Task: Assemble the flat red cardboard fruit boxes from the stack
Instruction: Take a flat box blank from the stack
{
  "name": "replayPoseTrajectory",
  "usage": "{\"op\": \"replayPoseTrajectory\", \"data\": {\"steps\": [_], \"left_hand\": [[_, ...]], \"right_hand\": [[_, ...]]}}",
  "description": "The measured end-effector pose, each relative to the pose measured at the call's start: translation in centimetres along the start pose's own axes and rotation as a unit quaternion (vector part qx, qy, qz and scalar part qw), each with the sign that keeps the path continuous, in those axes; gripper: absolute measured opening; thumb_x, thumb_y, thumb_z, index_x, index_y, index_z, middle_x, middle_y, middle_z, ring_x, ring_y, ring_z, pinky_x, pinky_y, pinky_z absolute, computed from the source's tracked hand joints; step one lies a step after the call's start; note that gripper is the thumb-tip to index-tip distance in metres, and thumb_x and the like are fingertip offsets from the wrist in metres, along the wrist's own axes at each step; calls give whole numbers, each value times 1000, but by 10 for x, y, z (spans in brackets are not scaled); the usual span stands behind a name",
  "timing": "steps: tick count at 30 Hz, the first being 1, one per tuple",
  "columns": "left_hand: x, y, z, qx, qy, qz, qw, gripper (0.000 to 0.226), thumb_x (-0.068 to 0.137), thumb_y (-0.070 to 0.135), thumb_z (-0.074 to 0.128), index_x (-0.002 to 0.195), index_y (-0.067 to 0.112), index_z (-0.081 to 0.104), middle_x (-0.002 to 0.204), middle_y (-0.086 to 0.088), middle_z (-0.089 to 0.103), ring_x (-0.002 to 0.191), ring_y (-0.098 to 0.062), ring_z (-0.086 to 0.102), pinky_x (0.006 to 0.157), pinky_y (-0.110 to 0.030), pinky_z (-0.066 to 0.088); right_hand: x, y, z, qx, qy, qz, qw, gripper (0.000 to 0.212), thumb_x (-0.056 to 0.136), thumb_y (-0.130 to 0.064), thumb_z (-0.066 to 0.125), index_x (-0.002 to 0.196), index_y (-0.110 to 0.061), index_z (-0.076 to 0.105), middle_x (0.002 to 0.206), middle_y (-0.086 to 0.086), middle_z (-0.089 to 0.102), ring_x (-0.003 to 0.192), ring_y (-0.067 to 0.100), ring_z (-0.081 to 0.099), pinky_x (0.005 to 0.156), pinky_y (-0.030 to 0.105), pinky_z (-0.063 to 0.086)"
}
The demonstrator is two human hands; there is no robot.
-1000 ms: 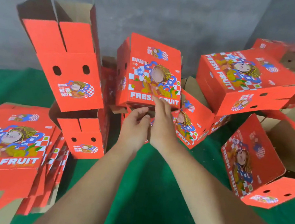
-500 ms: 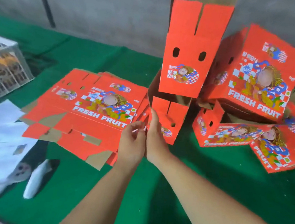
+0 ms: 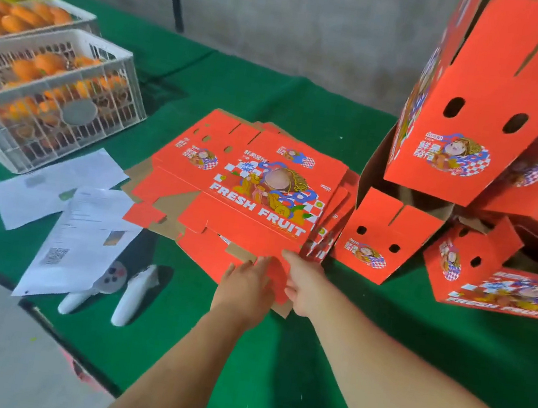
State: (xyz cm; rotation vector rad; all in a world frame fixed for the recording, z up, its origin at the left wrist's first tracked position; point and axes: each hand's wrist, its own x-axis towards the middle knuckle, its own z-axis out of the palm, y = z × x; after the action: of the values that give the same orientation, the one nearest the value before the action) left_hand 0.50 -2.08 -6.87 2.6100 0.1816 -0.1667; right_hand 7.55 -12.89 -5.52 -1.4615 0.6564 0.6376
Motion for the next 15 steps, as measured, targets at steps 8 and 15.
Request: {"op": "replayPoseTrajectory", "data": {"steps": [8,15], "left_hand": [[-13,10,1,-212,182,-33,959,32,94,32,62,127,35,64,108,15,76,99,-17,70,89,-40,53],[-36,-33,-3,-481,273,-267,789,43,98,23,65,139,19,56,134,3,62,125,-16,58,101,-32,41]], "right_hand": [[-1,-26,-34,10,48,-127,991,16,107,-33,56,122,-33,61,116,1,67,98,18,65,73,37,59],[-36,-34,-80,-52,26,-249,967,20,109,-18,52,120,-31,61,120,2,67,106,26,67,91,54,61]]}}
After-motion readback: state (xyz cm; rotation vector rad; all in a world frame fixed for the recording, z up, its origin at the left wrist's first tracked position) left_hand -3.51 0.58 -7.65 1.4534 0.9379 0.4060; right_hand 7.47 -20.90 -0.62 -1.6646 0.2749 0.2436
